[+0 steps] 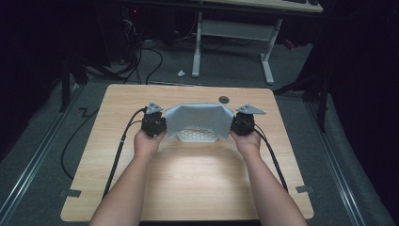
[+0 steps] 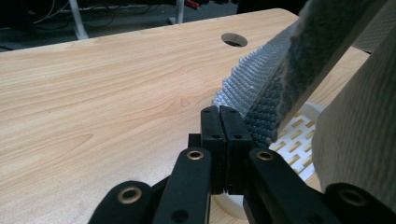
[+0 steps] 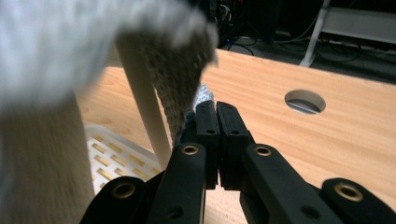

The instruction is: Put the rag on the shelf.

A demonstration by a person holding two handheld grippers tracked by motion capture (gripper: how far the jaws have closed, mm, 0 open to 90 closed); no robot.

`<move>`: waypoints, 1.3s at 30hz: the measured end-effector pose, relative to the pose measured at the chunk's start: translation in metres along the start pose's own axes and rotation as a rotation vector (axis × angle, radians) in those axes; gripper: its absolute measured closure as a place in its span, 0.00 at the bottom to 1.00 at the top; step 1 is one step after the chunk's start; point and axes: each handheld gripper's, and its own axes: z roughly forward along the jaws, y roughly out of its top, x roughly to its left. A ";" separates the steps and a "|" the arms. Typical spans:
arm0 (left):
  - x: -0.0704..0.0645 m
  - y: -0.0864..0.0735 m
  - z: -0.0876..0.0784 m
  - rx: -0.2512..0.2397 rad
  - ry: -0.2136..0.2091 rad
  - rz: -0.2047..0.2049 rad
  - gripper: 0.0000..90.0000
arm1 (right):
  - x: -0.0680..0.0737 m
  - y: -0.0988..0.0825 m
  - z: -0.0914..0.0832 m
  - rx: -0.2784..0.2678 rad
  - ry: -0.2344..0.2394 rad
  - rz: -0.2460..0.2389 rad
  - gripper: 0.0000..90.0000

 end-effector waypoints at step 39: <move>0.033 -0.009 -0.050 -0.065 0.160 -0.045 0.64 | -0.023 0.014 -0.045 -0.044 -0.129 -0.023 0.70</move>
